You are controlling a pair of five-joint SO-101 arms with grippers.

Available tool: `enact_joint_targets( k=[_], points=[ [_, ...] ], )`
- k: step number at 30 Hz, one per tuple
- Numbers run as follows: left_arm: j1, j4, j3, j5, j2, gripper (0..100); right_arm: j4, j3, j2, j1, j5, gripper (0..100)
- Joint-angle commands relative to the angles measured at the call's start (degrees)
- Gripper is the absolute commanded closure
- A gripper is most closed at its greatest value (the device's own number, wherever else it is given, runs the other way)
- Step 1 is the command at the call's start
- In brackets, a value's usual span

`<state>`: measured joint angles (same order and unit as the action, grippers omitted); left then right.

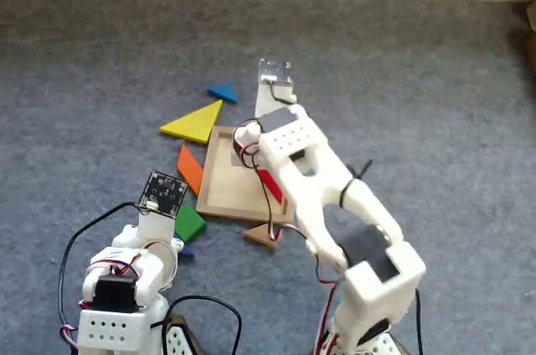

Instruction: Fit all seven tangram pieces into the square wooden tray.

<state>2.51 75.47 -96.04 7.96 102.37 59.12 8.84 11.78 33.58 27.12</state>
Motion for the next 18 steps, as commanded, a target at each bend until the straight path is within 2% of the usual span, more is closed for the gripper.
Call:
enact_joint_targets(
  k=[1, 9, 15, 18],
  points=[
    [0.66, 0.18, -1.1, -0.44, 1.45, 99, -0.48, -5.76, 3.47, 0.57, 2.46, 77.9],
    [0.66, 0.18, -1.1, -0.44, 1.45, 99, 3.47, -6.02, 4.09, -0.75, 2.02, 76.9],
    [0.66, 0.18, -1.1, -0.44, 1.45, 99, 5.67, -6.11, 4.09, -0.48, 2.02, 63.7],
    [0.66, 0.18, -1.1, -0.44, 1.45, 99, 5.67, -6.11, 3.82, -0.48, 2.02, 62.3]
  ],
)
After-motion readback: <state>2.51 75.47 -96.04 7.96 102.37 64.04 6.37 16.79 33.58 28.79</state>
